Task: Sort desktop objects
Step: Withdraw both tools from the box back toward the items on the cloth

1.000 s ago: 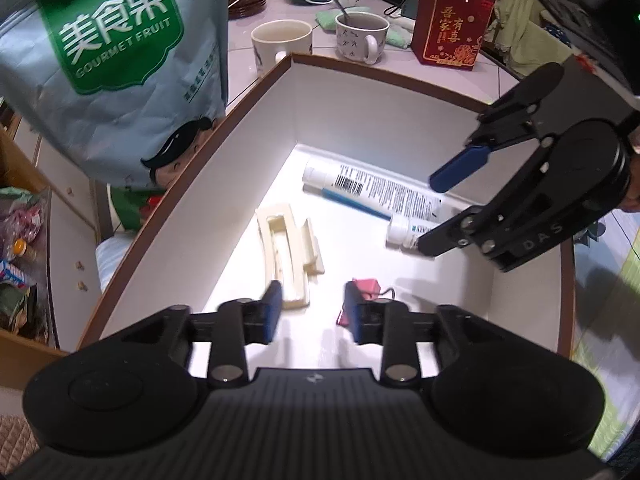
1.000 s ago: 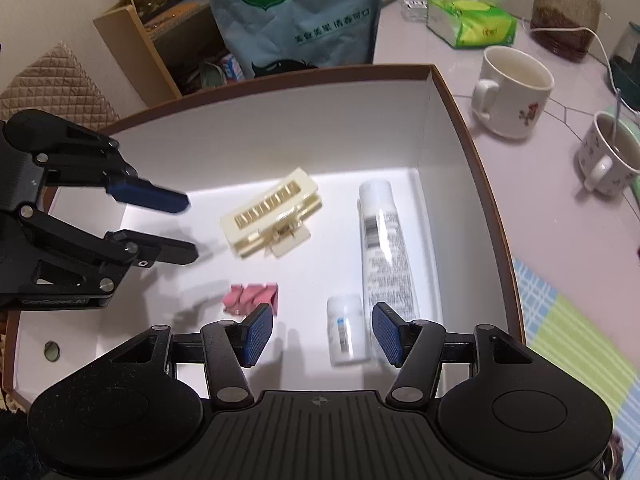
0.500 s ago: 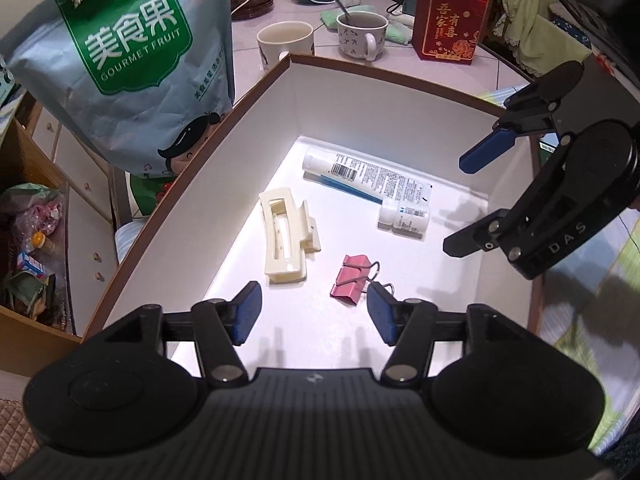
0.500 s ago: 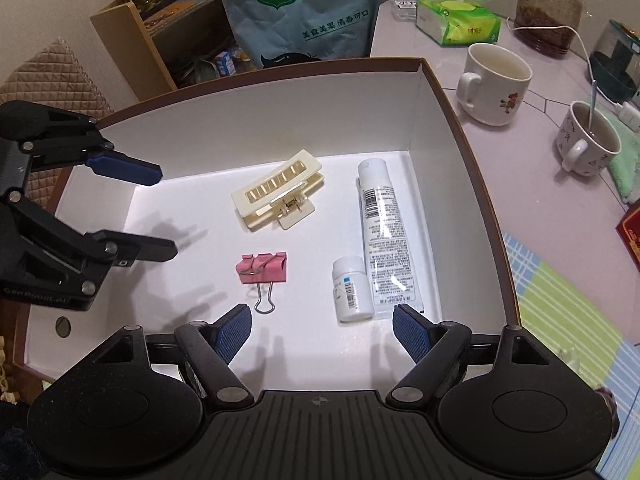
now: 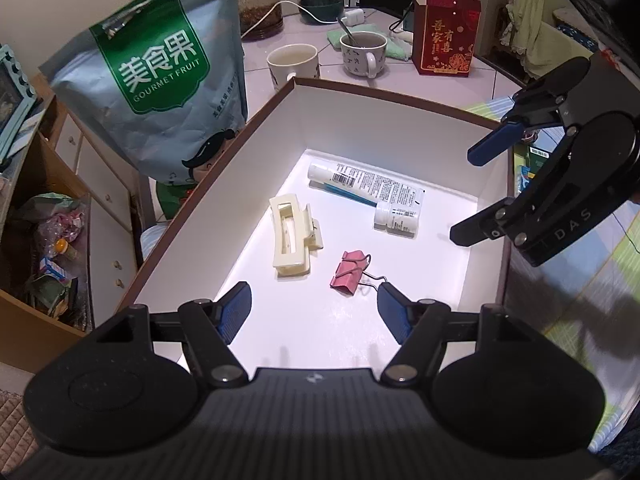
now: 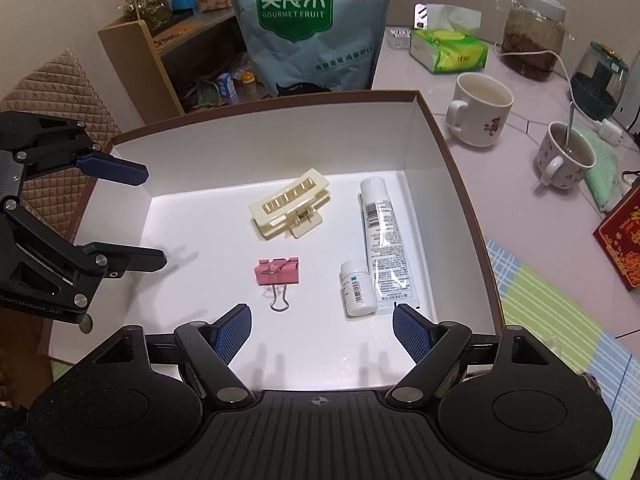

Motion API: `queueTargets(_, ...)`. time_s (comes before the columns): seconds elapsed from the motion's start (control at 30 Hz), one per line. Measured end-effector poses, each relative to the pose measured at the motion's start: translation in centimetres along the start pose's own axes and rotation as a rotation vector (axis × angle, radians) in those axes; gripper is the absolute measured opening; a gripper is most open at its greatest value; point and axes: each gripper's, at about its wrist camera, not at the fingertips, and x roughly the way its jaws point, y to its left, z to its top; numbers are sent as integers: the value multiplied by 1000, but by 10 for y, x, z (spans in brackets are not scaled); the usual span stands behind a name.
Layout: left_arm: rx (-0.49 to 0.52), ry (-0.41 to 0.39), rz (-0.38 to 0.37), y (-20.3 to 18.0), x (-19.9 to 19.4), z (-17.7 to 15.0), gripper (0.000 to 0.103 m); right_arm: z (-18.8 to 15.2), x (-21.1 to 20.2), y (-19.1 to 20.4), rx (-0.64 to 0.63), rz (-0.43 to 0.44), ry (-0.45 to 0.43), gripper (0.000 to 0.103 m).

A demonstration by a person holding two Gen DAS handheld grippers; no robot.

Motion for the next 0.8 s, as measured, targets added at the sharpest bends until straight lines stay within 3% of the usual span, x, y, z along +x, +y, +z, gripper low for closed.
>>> queueTargets(0.8, -2, -42, 92, -51, -50, -15, 78, -47, -67, 6, -8, 26, -130, 81)
